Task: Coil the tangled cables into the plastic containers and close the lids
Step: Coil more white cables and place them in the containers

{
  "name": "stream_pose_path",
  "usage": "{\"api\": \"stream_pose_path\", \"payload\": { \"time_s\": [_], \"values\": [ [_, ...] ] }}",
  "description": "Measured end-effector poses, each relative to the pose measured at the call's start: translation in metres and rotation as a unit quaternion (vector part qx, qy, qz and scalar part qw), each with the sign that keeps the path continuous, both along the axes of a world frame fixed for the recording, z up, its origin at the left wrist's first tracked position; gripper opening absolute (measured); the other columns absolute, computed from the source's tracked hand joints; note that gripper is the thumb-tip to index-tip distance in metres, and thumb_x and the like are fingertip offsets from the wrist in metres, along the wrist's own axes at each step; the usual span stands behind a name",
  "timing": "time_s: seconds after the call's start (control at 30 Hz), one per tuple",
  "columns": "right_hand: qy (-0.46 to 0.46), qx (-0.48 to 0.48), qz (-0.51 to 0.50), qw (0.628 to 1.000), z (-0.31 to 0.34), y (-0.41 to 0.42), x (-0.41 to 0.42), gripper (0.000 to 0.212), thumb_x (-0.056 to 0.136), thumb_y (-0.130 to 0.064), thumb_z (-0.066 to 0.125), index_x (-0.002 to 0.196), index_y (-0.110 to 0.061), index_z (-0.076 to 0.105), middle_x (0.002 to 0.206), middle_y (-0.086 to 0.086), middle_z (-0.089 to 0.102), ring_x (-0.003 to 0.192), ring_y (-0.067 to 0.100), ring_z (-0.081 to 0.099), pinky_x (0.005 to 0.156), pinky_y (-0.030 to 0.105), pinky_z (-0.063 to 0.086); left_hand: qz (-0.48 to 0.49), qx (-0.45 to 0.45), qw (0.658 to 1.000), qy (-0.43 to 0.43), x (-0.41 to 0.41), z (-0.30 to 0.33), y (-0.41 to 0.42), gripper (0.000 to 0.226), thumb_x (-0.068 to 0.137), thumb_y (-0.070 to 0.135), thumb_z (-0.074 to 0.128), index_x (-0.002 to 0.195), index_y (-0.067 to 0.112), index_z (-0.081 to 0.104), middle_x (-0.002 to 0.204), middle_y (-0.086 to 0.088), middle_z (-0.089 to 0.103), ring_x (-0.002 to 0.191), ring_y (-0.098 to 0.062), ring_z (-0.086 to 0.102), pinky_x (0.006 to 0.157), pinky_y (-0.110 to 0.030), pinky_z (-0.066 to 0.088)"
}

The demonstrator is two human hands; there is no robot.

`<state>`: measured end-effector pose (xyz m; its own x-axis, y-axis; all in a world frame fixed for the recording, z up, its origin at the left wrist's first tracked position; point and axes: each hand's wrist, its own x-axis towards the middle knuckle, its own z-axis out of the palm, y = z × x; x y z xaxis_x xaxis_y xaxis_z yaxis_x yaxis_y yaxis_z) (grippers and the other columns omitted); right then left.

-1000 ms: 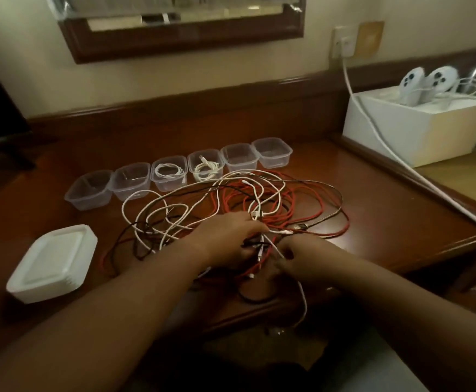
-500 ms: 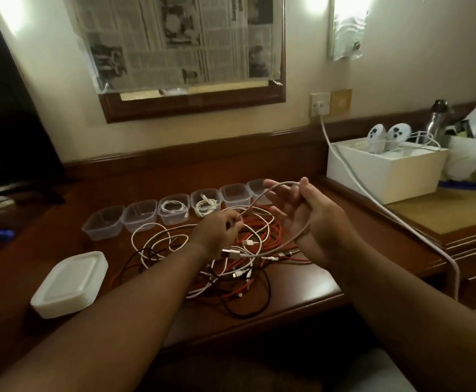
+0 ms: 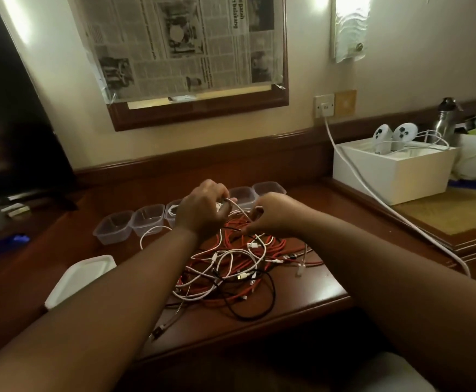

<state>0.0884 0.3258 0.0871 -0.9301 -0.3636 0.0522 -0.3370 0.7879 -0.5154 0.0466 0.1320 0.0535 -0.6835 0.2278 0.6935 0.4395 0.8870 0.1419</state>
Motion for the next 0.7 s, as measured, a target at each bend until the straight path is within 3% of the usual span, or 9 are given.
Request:
{"api": "stream_pose_path", "payload": {
  "time_s": [0.1,0.2,0.27,0.3,0.4,0.5,0.57,0.63,0.7],
  "values": [
    [0.056,-0.032,0.024,0.998,0.009,-0.004,-0.002,0.021,0.094,-0.035,0.063,0.077,-0.021,0.061,0.07,-0.002,0.059,0.057,0.008,0.051,0.051,0.021,0.04,0.01,0.033,0.999,-0.041,-0.002,-0.001,-0.011,0.016,0.096,0.033,0.058,0.09,0.019,0.063,0.081,0.004,0.059,0.074,-0.018,0.057,0.062,-0.033,0.048],
    [0.086,-0.274,0.015,0.958,0.012,-0.003,0.0,0.021,0.1,-0.033,0.052,0.09,-0.018,0.062,0.076,0.002,0.061,0.057,0.009,0.051,0.052,0.027,0.043,0.038,0.085,0.992,-0.089,-0.002,-0.008,-0.029,0.02,0.096,0.033,0.058,0.087,0.017,0.065,0.076,0.001,0.062,0.071,-0.018,0.059,0.063,-0.033,0.05],
    [0.036,-0.424,0.023,0.905,0.01,0.0,-0.001,0.023,0.101,-0.031,0.05,0.099,-0.013,0.065,0.09,0.009,0.064,0.071,0.016,0.057,0.062,0.041,0.052,0.06,0.115,0.986,-0.109,-0.002,-0.014,-0.043,0.021,0.096,0.032,0.059,0.087,0.014,0.067,0.078,-0.002,0.064,0.075,-0.021,0.061,0.069,-0.036,0.053],
    [-0.002,-0.484,0.041,0.874,0.008,0.002,-0.002,0.022,0.101,-0.029,0.05,0.102,-0.013,0.065,0.105,0.008,0.066,0.088,0.017,0.061,0.076,0.048,0.055,0.072,0.133,0.981,-0.124,-0.002,-0.017,-0.05,0.022,0.096,0.031,0.06,0.086,0.013,0.067,0.08,-0.002,0.064,0.077,-0.022,0.062,0.071,-0.038,0.053],
    [-0.125,-0.64,0.147,0.744,0.009,0.001,0.001,0.023,0.104,-0.023,0.039,0.091,-0.016,0.057,0.136,-0.001,0.061,0.129,0.014,0.052,0.106,0.043,0.042,0.099,0.158,0.969,-0.16,0.002,-0.023,-0.064,0.021,0.096,0.028,0.06,0.089,0.011,0.07,0.089,-0.005,0.066,0.085,-0.023,0.062,0.079,-0.039,0.054],
    [-0.208,-0.736,0.151,0.626,0.018,-0.007,0.006,0.036,0.105,-0.026,0.034,0.079,-0.013,0.056,0.106,0.011,0.072,0.108,0.024,0.067,0.104,0.046,0.043,0.09,0.116,0.972,-0.186,0.007,-0.026,-0.064,0.018,0.096,0.021,0.062,0.094,0.006,0.07,0.093,-0.008,0.064,0.087,-0.024,0.059,0.073,-0.031,0.044],
    [-0.2,-0.723,0.108,0.652,0.023,-0.015,0.009,0.035,0.104,-0.029,0.039,0.078,-0.012,0.056,0.077,0.007,0.063,0.076,0.022,0.064,0.08,0.04,0.051,0.097,0.118,0.97,-0.188,0.009,-0.026,-0.062,0.013,0.096,0.02,0.063,0.092,0.008,0.068,0.092,-0.006,0.061,0.085,-0.019,0.055,0.072,-0.027,0.037],
    [-0.114,-0.609,0.037,0.784,0.022,-0.022,0.008,0.021,0.101,-0.027,0.049,0.085,-0.014,0.051,0.071,0.001,0.053,0.062,0.014,0.05,0.059,0.028,0.046,0.087,0.139,0.972,-0.169,0.002,-0.025,-0.065,0.011,0.094,0.021,0.065,0.091,0.011,0.068,0.098,-0.007,0.062,0.084,-0.018,0.058,0.071,-0.026,0.039],
    [0.009,-0.395,-0.02,0.918,0.017,-0.028,0.003,0.016,0.095,-0.027,0.063,0.09,-0.017,0.051,0.078,-0.001,0.053,0.064,0.01,0.049,0.055,0.023,0.043,0.073,0.152,0.976,-0.14,-0.003,-0.02,-0.066,0.009,0.093,0.021,0.065,0.091,0.012,0.067,0.1,-0.007,0.059,0.079,-0.012,0.055,0.065,-0.023,0.04]
  ]
}}
